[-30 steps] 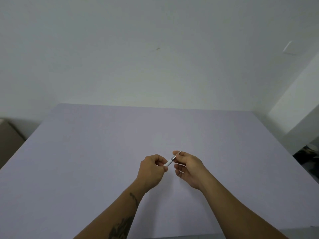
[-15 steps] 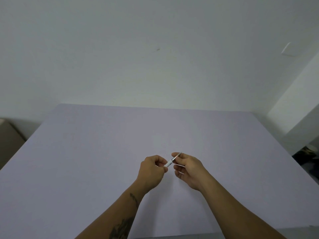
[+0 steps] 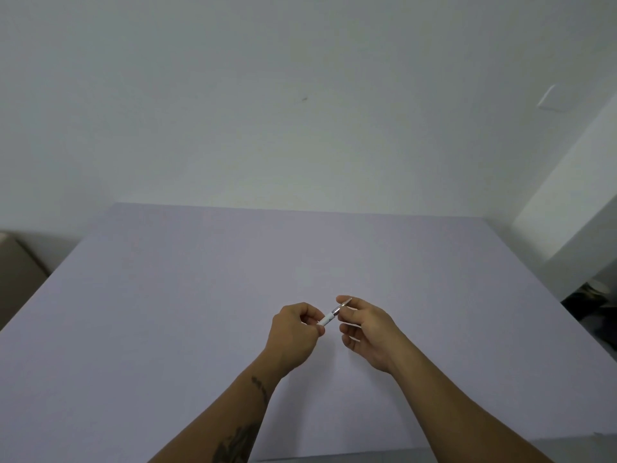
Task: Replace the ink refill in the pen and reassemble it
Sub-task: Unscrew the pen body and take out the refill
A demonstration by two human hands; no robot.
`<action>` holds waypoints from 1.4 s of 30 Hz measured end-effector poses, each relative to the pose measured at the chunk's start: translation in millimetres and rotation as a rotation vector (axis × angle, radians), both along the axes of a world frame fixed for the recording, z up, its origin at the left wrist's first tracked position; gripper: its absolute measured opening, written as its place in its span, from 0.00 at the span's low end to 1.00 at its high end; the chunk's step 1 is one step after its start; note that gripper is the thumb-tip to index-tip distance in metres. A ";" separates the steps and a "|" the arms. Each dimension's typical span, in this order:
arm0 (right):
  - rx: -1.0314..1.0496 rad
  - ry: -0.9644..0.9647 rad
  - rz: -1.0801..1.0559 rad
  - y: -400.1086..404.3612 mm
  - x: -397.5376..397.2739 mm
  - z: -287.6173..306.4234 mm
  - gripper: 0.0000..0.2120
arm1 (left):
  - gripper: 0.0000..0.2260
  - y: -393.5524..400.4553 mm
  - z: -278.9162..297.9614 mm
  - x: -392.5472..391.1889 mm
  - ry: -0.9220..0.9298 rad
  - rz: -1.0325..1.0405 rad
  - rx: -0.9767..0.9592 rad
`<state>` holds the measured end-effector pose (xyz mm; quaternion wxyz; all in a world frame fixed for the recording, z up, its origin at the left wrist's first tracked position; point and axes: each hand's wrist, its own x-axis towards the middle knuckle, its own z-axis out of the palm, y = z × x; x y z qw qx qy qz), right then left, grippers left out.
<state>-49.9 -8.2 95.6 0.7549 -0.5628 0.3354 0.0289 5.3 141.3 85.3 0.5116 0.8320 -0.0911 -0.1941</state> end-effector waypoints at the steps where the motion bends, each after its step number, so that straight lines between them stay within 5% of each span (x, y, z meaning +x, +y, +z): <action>1: 0.009 0.004 -0.005 0.4 -0.7 -0.2 0.09 | 0.04 -0.6 0.5 -0.6 0.000 0.000 -0.002; 42: 0.045 -0.023 -0.035 -8.2 -7.3 5.0 0.07 | 0.04 -8.6 7.7 -4.0 -0.012 -0.035 -0.011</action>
